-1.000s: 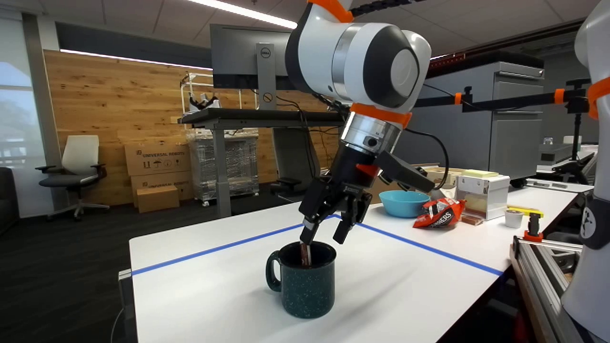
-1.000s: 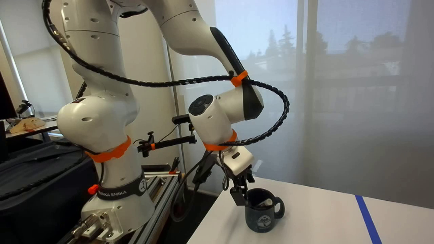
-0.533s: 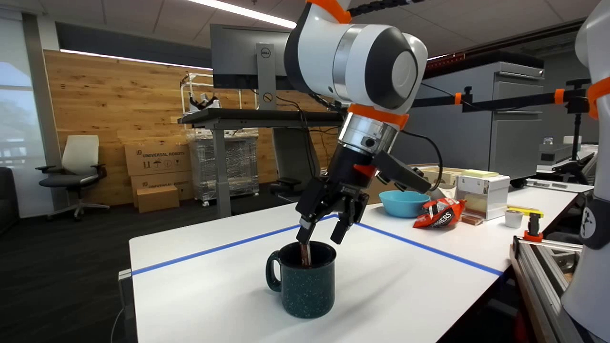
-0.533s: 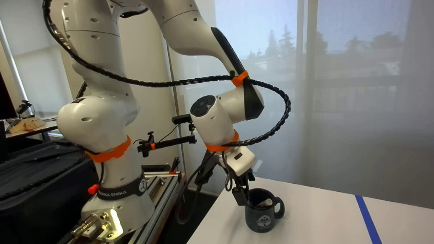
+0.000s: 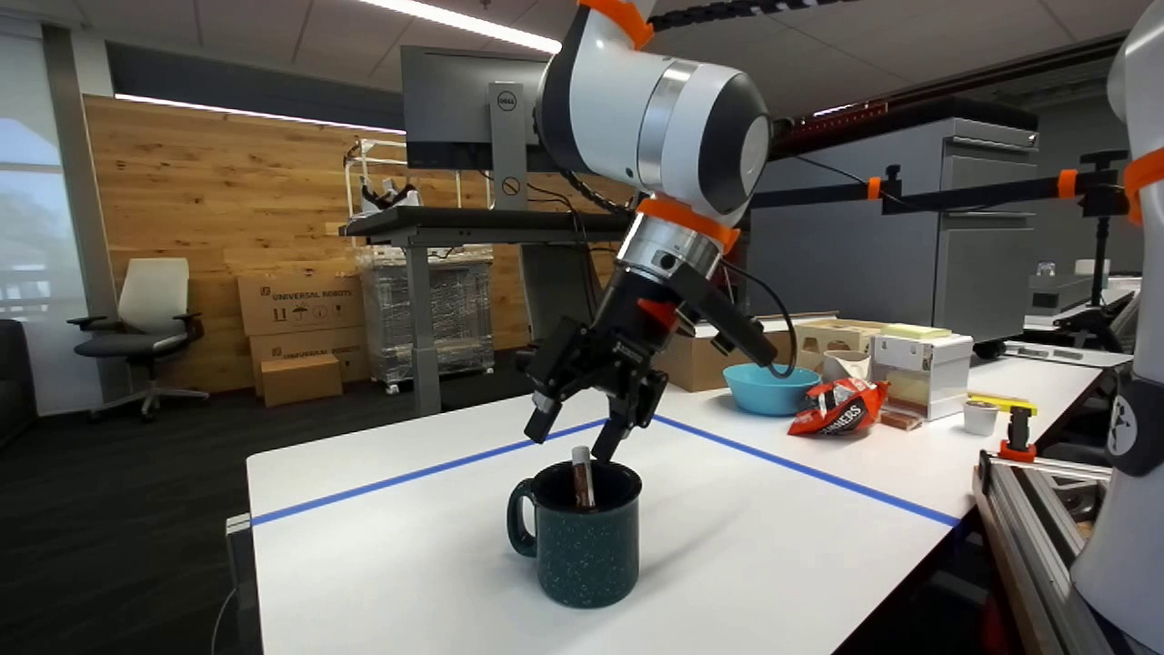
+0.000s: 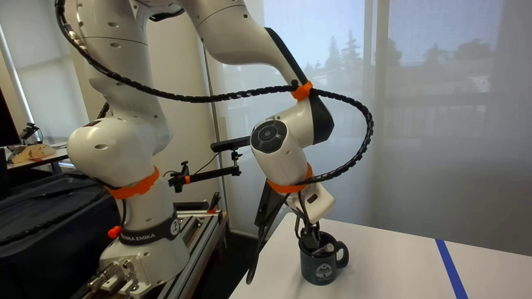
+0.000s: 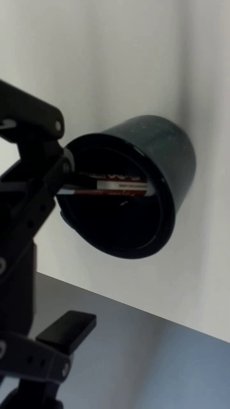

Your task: Take the marker out of the cup

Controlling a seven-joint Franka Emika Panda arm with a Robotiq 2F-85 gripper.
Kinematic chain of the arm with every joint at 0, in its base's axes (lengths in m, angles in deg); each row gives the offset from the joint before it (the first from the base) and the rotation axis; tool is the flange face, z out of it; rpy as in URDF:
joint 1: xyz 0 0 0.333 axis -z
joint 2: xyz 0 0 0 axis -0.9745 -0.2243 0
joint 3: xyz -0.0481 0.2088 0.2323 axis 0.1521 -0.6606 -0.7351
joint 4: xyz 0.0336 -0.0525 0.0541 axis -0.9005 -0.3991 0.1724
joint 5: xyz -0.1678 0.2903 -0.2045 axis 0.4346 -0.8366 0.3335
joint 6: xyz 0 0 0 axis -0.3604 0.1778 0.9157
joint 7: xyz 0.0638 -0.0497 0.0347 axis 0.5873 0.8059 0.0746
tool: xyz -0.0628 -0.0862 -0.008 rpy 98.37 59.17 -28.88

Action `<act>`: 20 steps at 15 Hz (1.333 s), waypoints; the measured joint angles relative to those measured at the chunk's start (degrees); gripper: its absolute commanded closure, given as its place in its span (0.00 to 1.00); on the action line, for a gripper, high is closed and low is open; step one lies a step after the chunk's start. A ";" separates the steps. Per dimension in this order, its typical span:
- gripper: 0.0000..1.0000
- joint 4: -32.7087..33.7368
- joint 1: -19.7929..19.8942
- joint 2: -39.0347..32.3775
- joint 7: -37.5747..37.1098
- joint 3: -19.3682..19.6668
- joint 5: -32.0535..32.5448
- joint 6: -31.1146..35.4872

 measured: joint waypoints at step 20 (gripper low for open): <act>0.04 3.99 1.33 3.27 39.64 2.74 -46.64 -0.34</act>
